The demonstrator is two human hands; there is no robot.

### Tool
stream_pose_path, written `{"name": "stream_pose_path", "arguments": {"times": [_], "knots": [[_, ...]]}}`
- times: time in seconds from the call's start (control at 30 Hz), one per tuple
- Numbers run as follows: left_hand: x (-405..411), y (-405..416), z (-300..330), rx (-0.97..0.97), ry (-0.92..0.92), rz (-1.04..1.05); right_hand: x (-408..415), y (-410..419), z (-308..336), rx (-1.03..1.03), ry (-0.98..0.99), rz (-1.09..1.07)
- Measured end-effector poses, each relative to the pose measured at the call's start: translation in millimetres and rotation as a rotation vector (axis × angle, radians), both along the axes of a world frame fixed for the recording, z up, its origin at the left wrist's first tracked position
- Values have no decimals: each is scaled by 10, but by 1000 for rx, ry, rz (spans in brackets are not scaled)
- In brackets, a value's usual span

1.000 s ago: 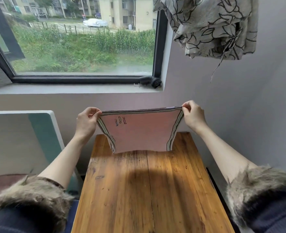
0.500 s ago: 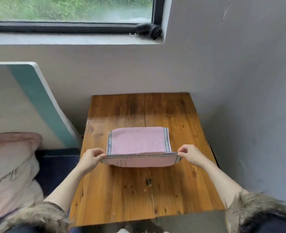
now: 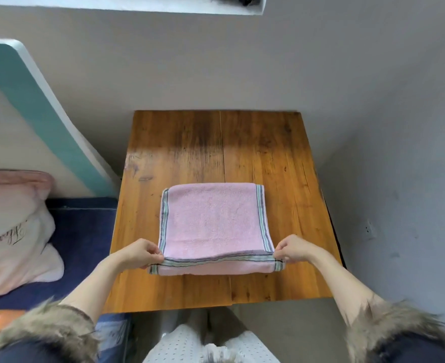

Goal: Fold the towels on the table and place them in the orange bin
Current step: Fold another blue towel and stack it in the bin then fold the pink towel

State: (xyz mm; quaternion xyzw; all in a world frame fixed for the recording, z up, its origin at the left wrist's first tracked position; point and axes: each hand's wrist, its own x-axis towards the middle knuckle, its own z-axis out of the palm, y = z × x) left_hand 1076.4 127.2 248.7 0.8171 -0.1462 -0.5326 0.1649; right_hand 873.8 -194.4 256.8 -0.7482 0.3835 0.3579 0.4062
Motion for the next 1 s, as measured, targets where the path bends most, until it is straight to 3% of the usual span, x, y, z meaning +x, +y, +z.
{"name": "stream_pose_path", "arguments": {"times": [0.23, 0.4, 0.77, 1.0], "knots": [[-103, 24, -195, -33, -38, -4, 45, 83, -178, -21, 6, 95], [-284, 108, -341, 8, 56, -111, -88, 261, -361, -7, 68, 249], [-678, 480, -647, 52, -21, -322, -593, 471, -628, -68, 131, 392], [-341, 227, -674, -105, -227, 1, -42, 562, -627, -309, -148, 318]]}}
